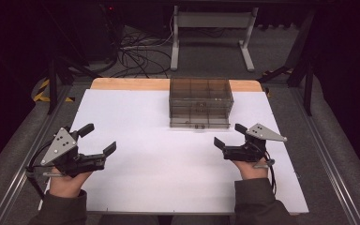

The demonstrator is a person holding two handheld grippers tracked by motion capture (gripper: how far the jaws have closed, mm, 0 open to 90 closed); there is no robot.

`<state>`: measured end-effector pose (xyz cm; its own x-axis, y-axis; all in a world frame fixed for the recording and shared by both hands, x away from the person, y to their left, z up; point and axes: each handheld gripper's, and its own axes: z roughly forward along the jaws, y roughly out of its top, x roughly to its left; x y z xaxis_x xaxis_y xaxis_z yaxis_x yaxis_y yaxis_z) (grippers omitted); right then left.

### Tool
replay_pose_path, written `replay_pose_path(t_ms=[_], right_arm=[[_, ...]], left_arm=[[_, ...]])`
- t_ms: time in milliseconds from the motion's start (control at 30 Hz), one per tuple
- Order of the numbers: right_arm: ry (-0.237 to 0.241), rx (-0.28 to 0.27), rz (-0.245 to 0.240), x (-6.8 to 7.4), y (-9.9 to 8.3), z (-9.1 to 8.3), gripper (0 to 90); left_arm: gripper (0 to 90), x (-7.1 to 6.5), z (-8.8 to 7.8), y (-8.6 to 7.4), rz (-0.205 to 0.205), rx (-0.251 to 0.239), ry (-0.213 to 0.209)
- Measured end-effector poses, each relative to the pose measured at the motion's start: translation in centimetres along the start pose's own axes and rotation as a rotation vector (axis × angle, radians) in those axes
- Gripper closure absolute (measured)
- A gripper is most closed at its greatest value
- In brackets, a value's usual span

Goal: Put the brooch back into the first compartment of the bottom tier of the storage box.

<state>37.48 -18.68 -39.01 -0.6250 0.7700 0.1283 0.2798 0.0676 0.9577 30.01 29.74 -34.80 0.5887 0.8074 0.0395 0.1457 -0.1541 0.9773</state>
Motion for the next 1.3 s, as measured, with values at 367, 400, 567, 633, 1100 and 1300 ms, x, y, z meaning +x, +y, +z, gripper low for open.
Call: replay_pose_path(t_ms=[367, 400, 567, 633, 1100, 1300], right_arm=[[-0.021, -0.056, 0.012, -1.3, 0.3, -2.9, 0.1], [-0.023, -0.056, 0.009, -1.4, 0.3, -3.1, 0.2], [-0.019, -0.060, 0.017, -1.9, 0.0, -3.7, 0.1], [-0.016, -0.063, 0.019, -2.1, -0.1, -4.0, 0.2], [-0.022, -0.068, 0.017, -3.0, -0.3, -5.1, 0.2], [-0.019, -0.064, 0.018, -3.0, -0.4, -5.0, 0.2]], left_arm=[[7.0, -0.1, -0.1, 0.1, 0.000, -0.002, -0.002], [7.0, -0.1, -0.1, 0.1, -0.002, -0.003, -0.002], [6.9, 0.0, -0.2, 0.0, 0.003, 0.000, 0.005], [6.9, -0.1, -0.3, 0.0, 0.009, 0.002, 0.013], [6.3, 0.1, -0.3, -0.4, 0.014, 0.003, 0.025], [6.3, 0.2, -0.2, -0.5, 0.013, 0.008, 0.023]])
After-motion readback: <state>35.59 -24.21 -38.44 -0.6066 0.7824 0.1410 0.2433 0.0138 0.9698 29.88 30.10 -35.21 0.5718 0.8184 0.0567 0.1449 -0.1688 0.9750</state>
